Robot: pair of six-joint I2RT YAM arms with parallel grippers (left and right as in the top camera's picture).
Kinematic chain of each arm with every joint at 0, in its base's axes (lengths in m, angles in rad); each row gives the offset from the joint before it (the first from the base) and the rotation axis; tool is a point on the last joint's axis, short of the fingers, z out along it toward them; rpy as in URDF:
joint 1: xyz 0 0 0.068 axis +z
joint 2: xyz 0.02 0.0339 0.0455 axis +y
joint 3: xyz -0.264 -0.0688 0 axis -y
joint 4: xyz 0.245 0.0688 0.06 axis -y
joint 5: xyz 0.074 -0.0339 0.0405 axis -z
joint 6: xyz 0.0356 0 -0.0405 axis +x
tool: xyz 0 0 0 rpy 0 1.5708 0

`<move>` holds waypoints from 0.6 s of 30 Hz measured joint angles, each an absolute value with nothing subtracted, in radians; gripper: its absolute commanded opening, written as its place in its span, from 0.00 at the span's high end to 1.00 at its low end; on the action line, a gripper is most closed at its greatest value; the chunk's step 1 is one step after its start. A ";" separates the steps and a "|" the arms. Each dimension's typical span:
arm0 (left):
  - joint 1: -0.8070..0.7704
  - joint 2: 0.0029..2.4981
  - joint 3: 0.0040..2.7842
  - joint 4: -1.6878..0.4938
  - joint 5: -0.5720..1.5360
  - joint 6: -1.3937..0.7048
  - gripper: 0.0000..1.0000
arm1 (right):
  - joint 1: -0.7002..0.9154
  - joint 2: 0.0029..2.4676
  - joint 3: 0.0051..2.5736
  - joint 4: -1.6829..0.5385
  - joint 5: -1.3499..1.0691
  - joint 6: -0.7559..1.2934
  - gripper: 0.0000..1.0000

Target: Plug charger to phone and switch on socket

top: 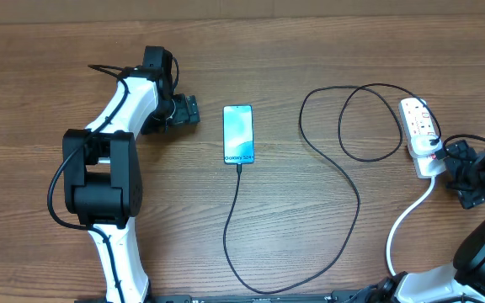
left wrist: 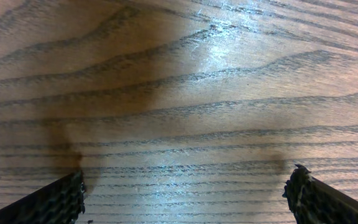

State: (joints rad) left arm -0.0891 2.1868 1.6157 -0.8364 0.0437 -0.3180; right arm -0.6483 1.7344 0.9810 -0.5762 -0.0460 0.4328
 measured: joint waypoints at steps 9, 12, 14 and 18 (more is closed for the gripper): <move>-0.089 2.187 1.616 -0.836 0.044 -0.318 0.00 | -0.648 1.734 0.982 -0.576 -0.057 0.418 0.00; -0.089 2.187 1.616 -0.836 0.044 -0.318 0.00 | -0.648 1.734 0.981 -0.595 -0.078 0.413 0.00; -0.089 2.187 1.616 -0.836 0.044 -0.318 0.00 | -0.648 1.735 0.981 -0.597 -0.083 0.408 0.00; -0.089 2.187 1.616 -0.836 0.044 -0.318 0.00 | -0.653 1.744 0.984 -0.596 -0.101 0.406 0.09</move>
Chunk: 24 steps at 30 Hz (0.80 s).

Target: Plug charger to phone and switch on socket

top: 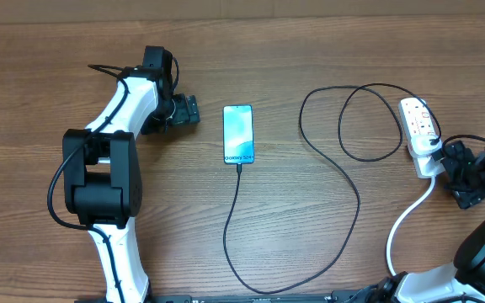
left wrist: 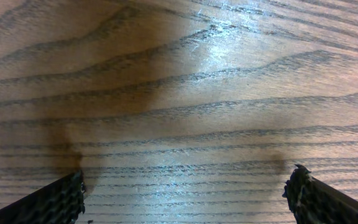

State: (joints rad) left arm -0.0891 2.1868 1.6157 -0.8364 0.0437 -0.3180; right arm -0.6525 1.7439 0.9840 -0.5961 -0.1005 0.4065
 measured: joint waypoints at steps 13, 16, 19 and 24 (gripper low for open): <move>-0.089 2.187 1.616 -0.836 0.044 -0.318 0.00 | -0.646 1.744 1.008 -0.665 -0.101 0.396 0.00; -0.089 2.187 1.616 -0.836 0.044 -0.318 0.00 | -0.646 1.742 1.008 -0.650 -0.088 0.394 0.00; -0.089 2.187 1.616 -0.836 0.044 -0.318 0.00 | -0.646 1.742 1.008 -0.633 -0.069 0.393 0.00; -0.089 2.187 1.616 -0.836 0.044 -0.318 0.00 | -0.645 1.741 1.008 -0.620 -0.054 0.393 0.00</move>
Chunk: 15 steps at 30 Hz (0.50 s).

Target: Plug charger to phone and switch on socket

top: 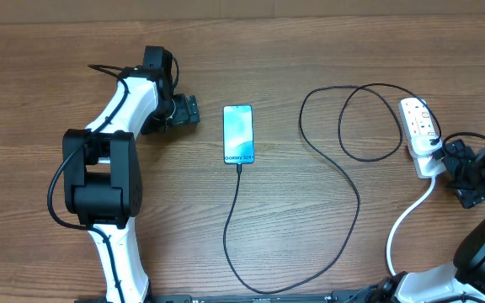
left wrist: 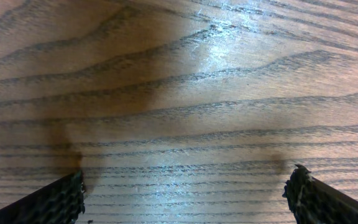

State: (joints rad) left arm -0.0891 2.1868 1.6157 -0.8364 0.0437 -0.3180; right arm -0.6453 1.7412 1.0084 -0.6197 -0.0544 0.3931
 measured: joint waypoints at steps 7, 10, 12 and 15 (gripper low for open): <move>-0.089 2.187 1.616 -0.836 0.044 -0.318 0.00 | -0.646 1.740 1.008 -0.592 -0.043 0.393 0.00; -0.089 2.187 1.616 -0.836 0.044 -0.318 0.00 | -0.646 1.740 1.008 -0.581 -0.040 0.393 0.00; -0.089 2.187 1.616 -0.836 0.044 -0.318 0.00 | -0.646 1.740 1.008 -0.581 -0.038 0.393 0.00; -0.089 2.187 1.616 -0.836 0.044 -0.318 0.00 | -0.645 1.740 1.008 -0.583 -0.038 0.393 0.00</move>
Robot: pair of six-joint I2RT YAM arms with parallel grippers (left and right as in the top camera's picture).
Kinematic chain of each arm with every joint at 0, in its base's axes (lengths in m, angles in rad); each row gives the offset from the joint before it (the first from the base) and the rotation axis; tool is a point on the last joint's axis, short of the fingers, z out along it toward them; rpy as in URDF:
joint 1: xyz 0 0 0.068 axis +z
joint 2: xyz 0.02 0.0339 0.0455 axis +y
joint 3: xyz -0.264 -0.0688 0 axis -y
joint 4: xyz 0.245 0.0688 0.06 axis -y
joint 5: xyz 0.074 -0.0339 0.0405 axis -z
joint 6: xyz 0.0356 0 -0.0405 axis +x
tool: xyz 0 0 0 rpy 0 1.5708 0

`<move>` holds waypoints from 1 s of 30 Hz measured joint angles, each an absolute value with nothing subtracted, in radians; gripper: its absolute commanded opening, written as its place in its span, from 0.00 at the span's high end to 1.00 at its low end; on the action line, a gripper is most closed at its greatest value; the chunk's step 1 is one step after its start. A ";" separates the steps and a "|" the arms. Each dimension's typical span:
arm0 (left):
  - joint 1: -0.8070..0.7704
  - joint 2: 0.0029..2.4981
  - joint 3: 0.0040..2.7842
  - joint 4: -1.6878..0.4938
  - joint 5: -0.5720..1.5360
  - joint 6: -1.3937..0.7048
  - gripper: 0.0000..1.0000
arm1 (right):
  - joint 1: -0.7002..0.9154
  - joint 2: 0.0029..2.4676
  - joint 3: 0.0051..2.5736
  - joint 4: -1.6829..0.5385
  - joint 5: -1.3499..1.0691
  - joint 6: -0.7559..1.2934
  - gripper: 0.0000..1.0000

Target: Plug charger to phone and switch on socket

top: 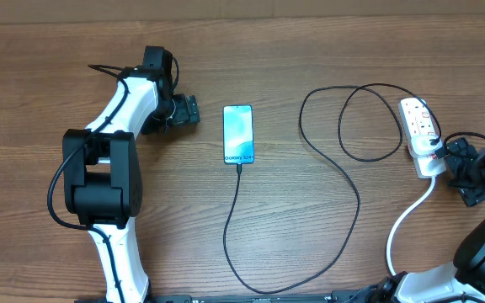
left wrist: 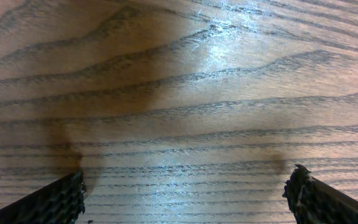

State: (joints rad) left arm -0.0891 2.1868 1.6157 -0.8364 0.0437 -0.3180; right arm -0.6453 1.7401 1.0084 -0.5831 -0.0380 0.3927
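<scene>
The phone (top: 237, 134) lies face up mid-table with its screen lit. A black charger cable (top: 236, 219) enters its near end and loops across to the white power strip (top: 420, 135) at the right. My right gripper (top: 460, 172) sits just right of the strip's near end, where a black plug (top: 435, 155) sits, and its fingers look spread. My left gripper (top: 188, 111) rests left of the phone. In the left wrist view the left gripper (left wrist: 185, 193) is open over bare wood, with both fingertips (left wrist: 67, 196) at the frame's lower corners.
A white lead (top: 407, 223) runs from the strip's near end toward the table's front edge. The cable's loops (top: 352, 126) lie between the phone and the strip. The wooden table (top: 310, 50) spreads around everything.
My right gripper has shifted very slightly to the right, away from the strip's near end. The phone, the cable and the left arm have not moved.
The cable was plugged into the phone at every moment, and my left gripper stayed open beside it. My right gripper sat by the strip's near end, was a touch closer to it 1.3 s ago, and now stands slightly farther right.
</scene>
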 measured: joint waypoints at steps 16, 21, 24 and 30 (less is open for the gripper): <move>-0.089 2.187 1.616 -0.836 0.044 -0.318 0.00 | -0.646 1.736 0.987 -0.558 -0.041 0.400 0.00; -0.089 2.187 1.616 -0.836 0.044 -0.318 0.00 | -0.647 1.731 0.979 -0.554 -0.049 0.404 0.00; -0.089 2.187 1.616 -0.836 0.044 -0.318 0.00 | -0.647 1.726 0.974 -0.572 -0.062 0.403 0.00; -0.089 2.187 1.616 -0.836 0.044 -0.318 0.00 | -0.646 1.723 0.967 -0.592 -0.082 0.405 0.00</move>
State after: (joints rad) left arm -0.0891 2.1868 1.6157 -0.8364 0.0437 -0.3180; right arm -0.6464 1.7233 0.9672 -0.5922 -0.0822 0.4049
